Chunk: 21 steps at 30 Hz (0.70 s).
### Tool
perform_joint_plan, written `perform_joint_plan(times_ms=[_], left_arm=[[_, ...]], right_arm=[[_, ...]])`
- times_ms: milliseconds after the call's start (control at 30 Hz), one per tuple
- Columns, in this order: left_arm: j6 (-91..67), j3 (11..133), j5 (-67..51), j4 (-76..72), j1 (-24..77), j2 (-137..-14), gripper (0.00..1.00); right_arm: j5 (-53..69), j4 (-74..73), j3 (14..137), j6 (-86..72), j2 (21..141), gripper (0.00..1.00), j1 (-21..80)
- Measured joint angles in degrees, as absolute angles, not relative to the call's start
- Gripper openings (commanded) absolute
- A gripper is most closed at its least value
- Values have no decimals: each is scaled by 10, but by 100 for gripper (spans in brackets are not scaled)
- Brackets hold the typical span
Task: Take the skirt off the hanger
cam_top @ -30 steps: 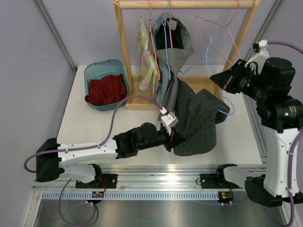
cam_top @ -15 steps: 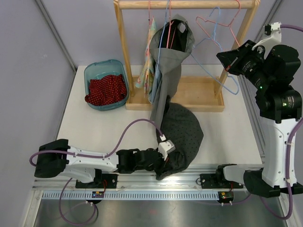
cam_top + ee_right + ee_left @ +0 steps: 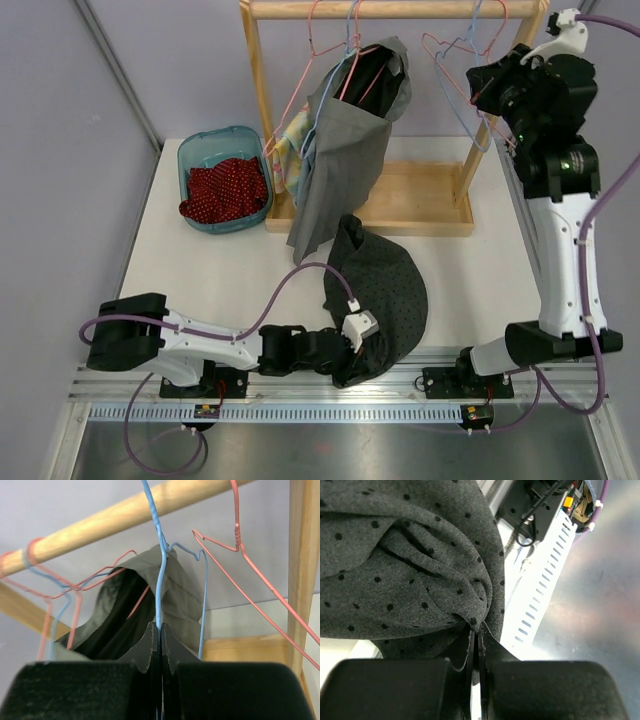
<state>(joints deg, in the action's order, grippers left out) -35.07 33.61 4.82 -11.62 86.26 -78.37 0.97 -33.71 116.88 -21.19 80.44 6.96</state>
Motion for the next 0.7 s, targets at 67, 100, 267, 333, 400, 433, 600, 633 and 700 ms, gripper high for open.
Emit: perform_joint_plan(times_ms=[67, 100, 267, 333, 400, 433, 600, 633, 700], left_arm=[[-351, 346, 52, -105, 870, -785, 0], [-351, 353, 56, -97, 875, -785, 0], [-355, 382, 98, -12, 896, -745, 0], [-356, 406, 131, 57, 901, -704, 0], [-354, 451, 171, 147, 904, -662, 0], [-353, 478, 194, 182, 905, -643, 0], [-340, 612, 326, 378, 896, -584, 0], [-332, 632, 345, 410, 886, -578, 0], [-309, 659, 375, 460, 851, -564, 0]], right_arm=[[-1, -321, 1172, -210, 843, 0, 70], [-5, -318, 1172, -210, 860, 0, 70], [-5, -305, 1137, -211, 884, 0, 70], [-6, -289, 1100, -212, 865, 0, 70], [-6, -276, 1063, -212, 840, 0, 70], [-7, -268, 1047, -213, 826, 4, 70], [-6, -269, 988, -221, 756, 97, 69], [-6, -270, 977, -218, 742, 99, 69], [-7, -279, 957, -216, 715, 99, 69]])
